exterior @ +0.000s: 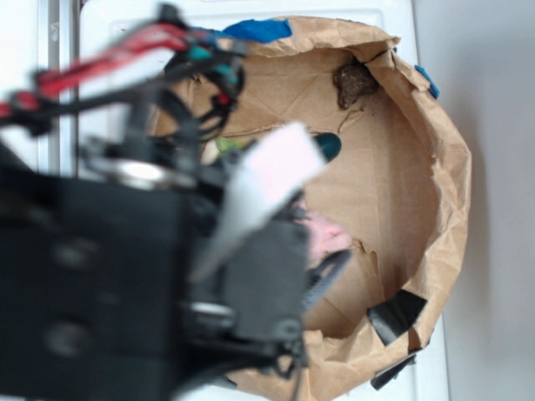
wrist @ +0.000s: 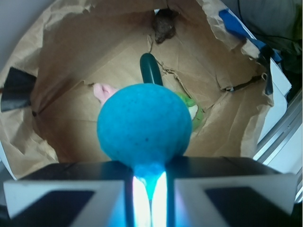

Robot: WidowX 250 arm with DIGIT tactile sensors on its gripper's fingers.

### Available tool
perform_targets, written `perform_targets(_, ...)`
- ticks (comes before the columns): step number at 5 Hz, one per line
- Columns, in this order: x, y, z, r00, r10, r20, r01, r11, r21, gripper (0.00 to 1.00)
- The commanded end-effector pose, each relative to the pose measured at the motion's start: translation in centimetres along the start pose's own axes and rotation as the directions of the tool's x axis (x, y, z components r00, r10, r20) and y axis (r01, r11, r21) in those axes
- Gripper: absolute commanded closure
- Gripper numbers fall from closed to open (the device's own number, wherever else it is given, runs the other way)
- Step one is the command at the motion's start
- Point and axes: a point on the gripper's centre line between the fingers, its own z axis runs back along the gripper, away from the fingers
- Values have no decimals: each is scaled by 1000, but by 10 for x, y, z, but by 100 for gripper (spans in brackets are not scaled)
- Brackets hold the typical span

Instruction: Grab the blue ball.

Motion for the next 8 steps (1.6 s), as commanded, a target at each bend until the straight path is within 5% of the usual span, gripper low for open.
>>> perform_targets(1,0,11,13,999,20,40,-18,999,-46,100)
perform_targets(8,13,10,7,998,64,12,-64,997,-50,100)
